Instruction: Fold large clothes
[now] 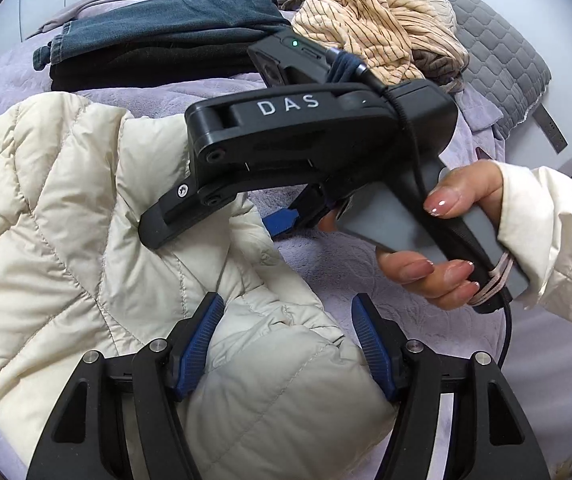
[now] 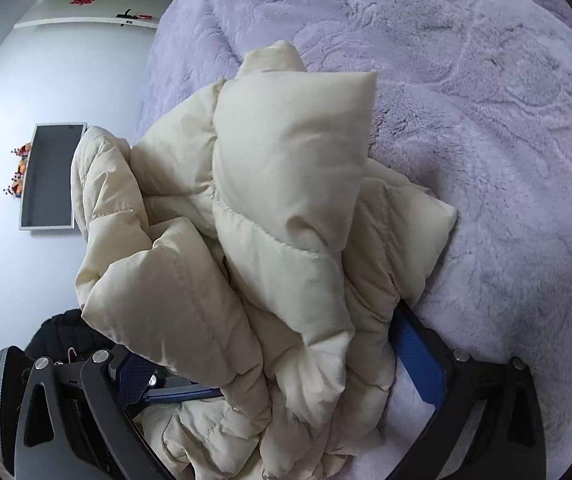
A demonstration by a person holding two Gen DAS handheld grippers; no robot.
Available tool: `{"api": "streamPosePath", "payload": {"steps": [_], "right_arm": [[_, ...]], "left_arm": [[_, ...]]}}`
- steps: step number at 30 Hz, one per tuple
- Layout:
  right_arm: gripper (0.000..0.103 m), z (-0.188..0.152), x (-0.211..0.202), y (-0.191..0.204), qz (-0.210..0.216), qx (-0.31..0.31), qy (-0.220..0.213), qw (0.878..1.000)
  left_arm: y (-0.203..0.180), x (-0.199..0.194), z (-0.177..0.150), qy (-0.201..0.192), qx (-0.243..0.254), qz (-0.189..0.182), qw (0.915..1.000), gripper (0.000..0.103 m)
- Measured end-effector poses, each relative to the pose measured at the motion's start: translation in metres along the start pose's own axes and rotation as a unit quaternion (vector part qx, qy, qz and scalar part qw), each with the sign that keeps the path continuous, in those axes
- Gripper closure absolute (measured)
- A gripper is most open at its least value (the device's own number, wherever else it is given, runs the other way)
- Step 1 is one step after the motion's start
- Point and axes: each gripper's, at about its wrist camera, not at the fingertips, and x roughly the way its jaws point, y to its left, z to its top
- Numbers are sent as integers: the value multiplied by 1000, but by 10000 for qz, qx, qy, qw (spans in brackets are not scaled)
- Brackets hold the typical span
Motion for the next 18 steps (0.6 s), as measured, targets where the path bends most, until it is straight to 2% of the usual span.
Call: {"api": "streamPosePath", "payload": {"steps": [5, 9, 12, 15, 17, 18], "right_arm": [[0, -1, 4, -12, 93, 135, -59, 9998], [0, -5, 1, -17, 162, 200, -73, 9996], [0, -7, 0, -19, 169, 199, -76, 9996], [0, -7, 0, -19, 170, 205, -85, 9996], [0, -6, 0, -18, 168, 218, -91, 9996], [0, -8, -1, -19, 156, 222, -90, 9996]], "left_arm": [[6, -12, 1, -19, -205, 6, 9998, 36], [13, -48, -2, -218, -432, 44, 9988, 36], [37, -85, -11, -432, -884, 154, 9950, 36], [73, -124, -25, -732, -1549, 400, 9844, 36], [104, -143, -37, -890, -2070, 498, 9730, 20], [121, -149, -46, -975, -2351, 504, 9658, 20]]}}
